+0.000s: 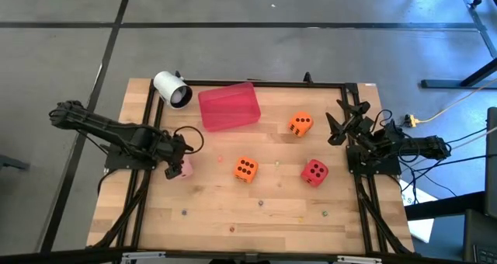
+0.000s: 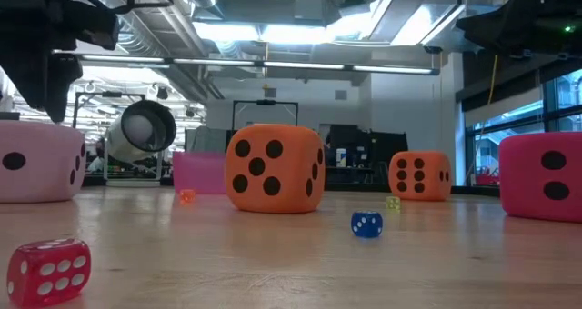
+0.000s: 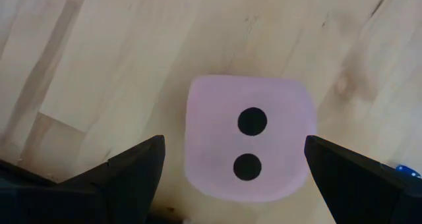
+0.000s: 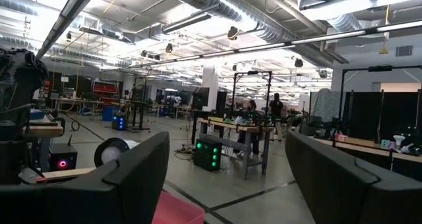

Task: Pick & Place Dice
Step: Put the large pink die into the red bin

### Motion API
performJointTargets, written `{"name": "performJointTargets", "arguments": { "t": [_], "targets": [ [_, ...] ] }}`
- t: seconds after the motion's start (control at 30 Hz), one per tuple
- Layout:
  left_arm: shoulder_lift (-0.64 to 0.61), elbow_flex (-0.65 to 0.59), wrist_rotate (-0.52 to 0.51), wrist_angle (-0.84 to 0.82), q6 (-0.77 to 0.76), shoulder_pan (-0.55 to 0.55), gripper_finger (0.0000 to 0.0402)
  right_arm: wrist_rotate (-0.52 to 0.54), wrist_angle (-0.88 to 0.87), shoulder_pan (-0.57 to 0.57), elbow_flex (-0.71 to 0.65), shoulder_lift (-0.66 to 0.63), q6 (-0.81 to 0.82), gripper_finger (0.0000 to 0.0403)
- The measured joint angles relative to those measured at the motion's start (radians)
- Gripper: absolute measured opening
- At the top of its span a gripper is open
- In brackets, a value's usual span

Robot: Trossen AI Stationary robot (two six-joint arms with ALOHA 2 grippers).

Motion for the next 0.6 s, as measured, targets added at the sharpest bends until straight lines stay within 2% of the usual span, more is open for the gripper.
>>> {"name": "performJointTargets", "arguments": {
  "t": [0.23,0.37,0.6],
  "targets": [
    [0.043,-0.003,0.003,0.011,0.024,0.0,0.0361,0.0,0.0,0.0,0.0,0.0,-0.002,0.0304],
    [0.041,-0.055,0.062,0.099,0.037,0.0,0.0361,0.0,0.0,0.0,0.0,0.0,-0.002,0.0304],
    [0.016,-0.104,0.066,0.14,0.072,0.0,0.0361,0.0,0.0,0.0,0.0,0.0,-0.002,0.0304]
  ]
}}
